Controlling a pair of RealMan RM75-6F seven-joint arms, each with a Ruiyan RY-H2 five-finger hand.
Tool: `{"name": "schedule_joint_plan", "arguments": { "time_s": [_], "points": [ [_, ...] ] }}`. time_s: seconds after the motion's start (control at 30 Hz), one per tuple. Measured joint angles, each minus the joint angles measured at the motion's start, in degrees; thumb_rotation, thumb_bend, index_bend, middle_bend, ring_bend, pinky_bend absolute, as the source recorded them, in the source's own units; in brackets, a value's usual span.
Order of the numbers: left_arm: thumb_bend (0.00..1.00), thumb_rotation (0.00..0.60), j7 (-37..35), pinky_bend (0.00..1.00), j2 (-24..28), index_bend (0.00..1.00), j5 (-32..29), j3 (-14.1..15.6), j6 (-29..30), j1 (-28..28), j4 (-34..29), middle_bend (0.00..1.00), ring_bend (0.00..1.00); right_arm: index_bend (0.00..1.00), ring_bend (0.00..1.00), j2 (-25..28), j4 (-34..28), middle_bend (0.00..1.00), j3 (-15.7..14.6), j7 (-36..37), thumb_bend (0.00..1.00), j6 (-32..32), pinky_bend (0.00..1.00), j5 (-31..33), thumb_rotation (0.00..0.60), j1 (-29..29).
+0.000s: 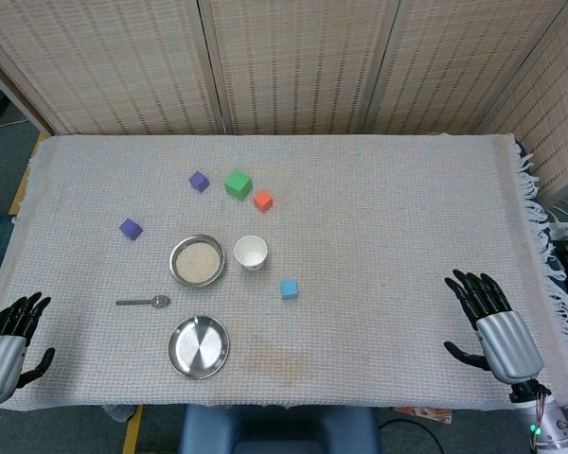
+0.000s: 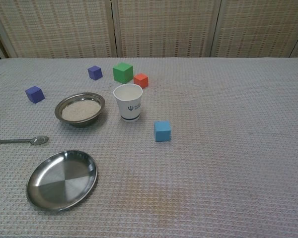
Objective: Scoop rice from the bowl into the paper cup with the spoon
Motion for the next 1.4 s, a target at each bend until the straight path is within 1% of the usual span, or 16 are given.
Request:
{"name": "schedule_joint_plan", "arguments": {
  "time_s": [0.23, 0.3, 0.33, 0.37, 0.4, 0.43, 0.47, 0.5, 0.57, 0.63, 0.67, 0.73, 0.83, 0.93, 1.23, 1.4],
  "points": [
    [0.38, 0.600, 1.5, 0.12, -0.7, 0.00, 0.2, 0.2, -2.1, -0.9, -0.6, 0.00, 0.00, 0.00, 0.00, 1.2, -0.2, 0.00, -0.4, 1.1, 0.07, 1.0, 0.00, -0.2, 0.600, -0.6],
    [0.38, 0.600, 1.9, 0.17, -0.9, 0.00, 0.2, 0.3, -3.1, -1.5, -0.9, 0.03, 0.03, 0.00, 0.00, 1.5, -0.2, 0.00, -0.4, 1.6, 0.07, 1.4, 0.00, -0.4, 0.600, -0.8],
    [0.38, 0.600, 2.3, 0.25, -1.2, 0.00, 0.1, 0.1, -3.7, -2.0, -1.2, 0.10, 0.09, 0.00, 0.00, 1.6, -0.2, 0.00, -0.5, 1.7, 0.07, 1.5, 0.00, -0.5, 0.600, -0.8],
    [0.38, 0.600, 2.7, 0.39, -1.5, 0.00, 0.0, -0.1, -4.0, -2.3, -1.4, 0.25, 0.23, 0.00, 0.00, 1.6, -0.2, 0.00, -0.5, 1.8, 0.07, 1.4, 0.00, -0.5, 0.600, -0.9],
    [0.38, 0.600, 3.3, 0.48, -1.8, 0.00, -0.2, -0.4, -4.3, -2.6, -1.6, 0.36, 0.33, 0.00, 0.00, 1.7, -0.3, 0.00, -0.5, 1.8, 0.07, 1.3, 0.00, -0.5, 0.600, -0.8],
    [0.39, 0.600, 4.1, 0.61, -2.4, 0.02, -0.6, -0.9, -4.6, -3.1, -1.8, 0.53, 0.48, 0.00, 0.00, 1.7, -0.3, 0.00, -0.5, 1.8, 0.07, 1.1, 0.00, -0.4, 0.600, -0.8],
    [0.39, 0.600, 4.8, 0.72, -2.8, 0.05, -1.0, -1.3, -5.1, -3.5, -2.0, 0.68, 0.61, 0.00, 0.00, 1.6, -0.3, 0.00, -0.5, 1.8, 0.07, 0.9, 0.00, -0.3, 0.600, -0.7],
    [0.39, 0.600, 5.6, 0.80, -3.2, 0.09, -1.5, -1.7, -5.8, -4.0, -2.1, 0.79, 0.71, 0.00, 0.00, 1.6, -0.2, 0.00, -0.4, 1.9, 0.07, 0.7, 0.00, -0.1, 0.600, -0.6],
    [0.39, 0.600, 8.0, 0.89, -4.1, 0.17, -2.7, -2.4, -7.7, -5.2, -2.3, 0.92, 0.83, 0.00, 0.00, 1.5, 0.0, 0.00, -0.3, 1.9, 0.07, 0.2, 0.00, 0.2, 0.600, -0.4],
    [0.39, 0.600, 10.8, 0.96, -5.4, 0.22, -4.2, -3.2, -10.0, -6.6, -2.2, 0.97, 0.91, 0.00, 0.00, 1.3, 0.1, 0.00, -0.2, 1.9, 0.07, -0.4, 0.00, 0.7, 0.600, -0.2],
    [0.39, 0.600, 12.1, 0.99, -6.0, 0.25, -5.0, -3.5, -11.1, -7.2, -2.1, 0.99, 0.95, 0.00, 0.00, 1.3, 0.1, 0.00, -0.2, 1.8, 0.07, -0.7, 0.00, 0.9, 0.600, -0.1],
    [0.39, 0.600, 14.4, 1.00, -7.5, 0.30, -7.2, -4.3, -13.7, -8.7, -1.8, 1.00, 1.00, 0.00, 0.00, 1.2, 0.2, 0.00, -0.1, 1.8, 0.07, -1.4, 0.00, 1.4, 0.600, 0.0],
    [0.39, 0.600, 16.7, 1.00, -10.0, 0.35, -9.8, -5.6, -15.9, -10.6, -0.5, 1.00, 1.00, 0.00, 0.00, 1.1, 0.3, 0.00, 0.1, 1.8, 0.07, -2.3, 0.00, 2.2, 0.600, 0.4],
    [0.39, 0.600, 17.4, 1.00, -12.6, 0.40, -11.1, -6.5, -16.7, -11.8, 1.8, 1.00, 1.00, 0.00, 0.00, 1.1, 0.3, 0.00, 0.4, 2.1, 0.07, -2.5, 0.00, 3.0, 0.600, 0.5],
    [0.38, 0.600, 19.5, 1.00, -18.8, 0.43, -14.1, -7.5, -18.8, -14.4, 7.7, 1.00, 1.00, 0.00, 0.00, 1.4, 0.5, 0.00, 1.1, 2.7, 0.07, -1.1, 0.00, 3.6, 0.600, 0.1],
    [0.38, 0.600, 19.7, 1.00, -21.2, 0.44, -14.8, -7.8, -19.1, -15.3, 11.0, 1.00, 1.00, 0.00, 0.00, 1.6, 0.3, 0.00, 1.2, 2.8, 0.07, -1.0, 0.00, 3.6, 0.600, -0.1]
  ]
}}
